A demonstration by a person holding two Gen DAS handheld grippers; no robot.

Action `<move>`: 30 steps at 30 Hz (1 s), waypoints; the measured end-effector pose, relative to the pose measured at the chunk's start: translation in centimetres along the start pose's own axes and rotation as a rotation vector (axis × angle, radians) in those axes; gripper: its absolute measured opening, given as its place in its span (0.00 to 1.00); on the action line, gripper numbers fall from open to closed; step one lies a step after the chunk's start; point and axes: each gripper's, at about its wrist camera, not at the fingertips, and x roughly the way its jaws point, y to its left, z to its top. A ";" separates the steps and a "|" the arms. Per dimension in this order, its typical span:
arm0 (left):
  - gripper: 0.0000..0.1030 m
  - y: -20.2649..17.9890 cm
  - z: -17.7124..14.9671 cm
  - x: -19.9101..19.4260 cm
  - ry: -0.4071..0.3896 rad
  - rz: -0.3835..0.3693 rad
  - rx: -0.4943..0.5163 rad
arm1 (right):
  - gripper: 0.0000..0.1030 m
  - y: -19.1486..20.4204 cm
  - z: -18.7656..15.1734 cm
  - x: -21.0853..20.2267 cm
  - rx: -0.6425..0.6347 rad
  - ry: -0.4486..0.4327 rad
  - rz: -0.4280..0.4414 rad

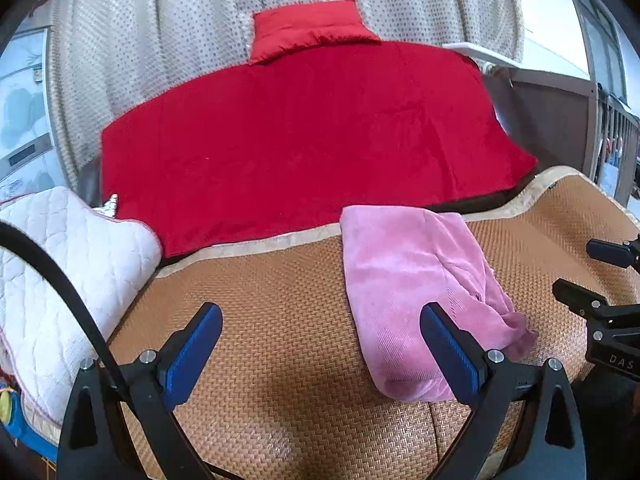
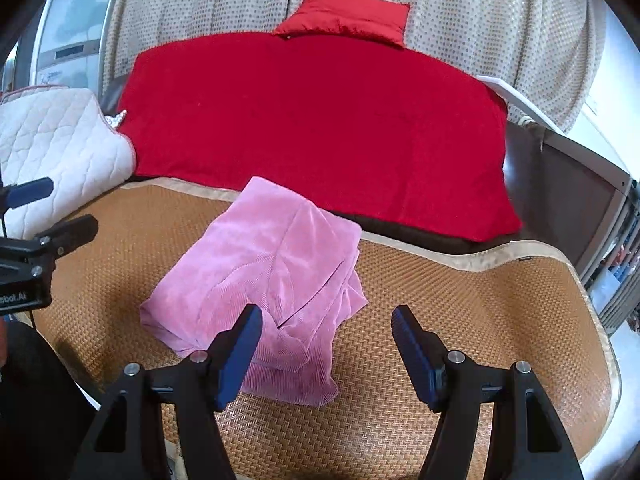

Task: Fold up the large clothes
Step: 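Grasp the folded jacket edge with the right tool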

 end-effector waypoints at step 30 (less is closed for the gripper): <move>0.96 -0.7 5.8 24.8 0.222 0.045 0.013 | 0.39 -5.6 6.9 29.0 0.501 0.361 0.482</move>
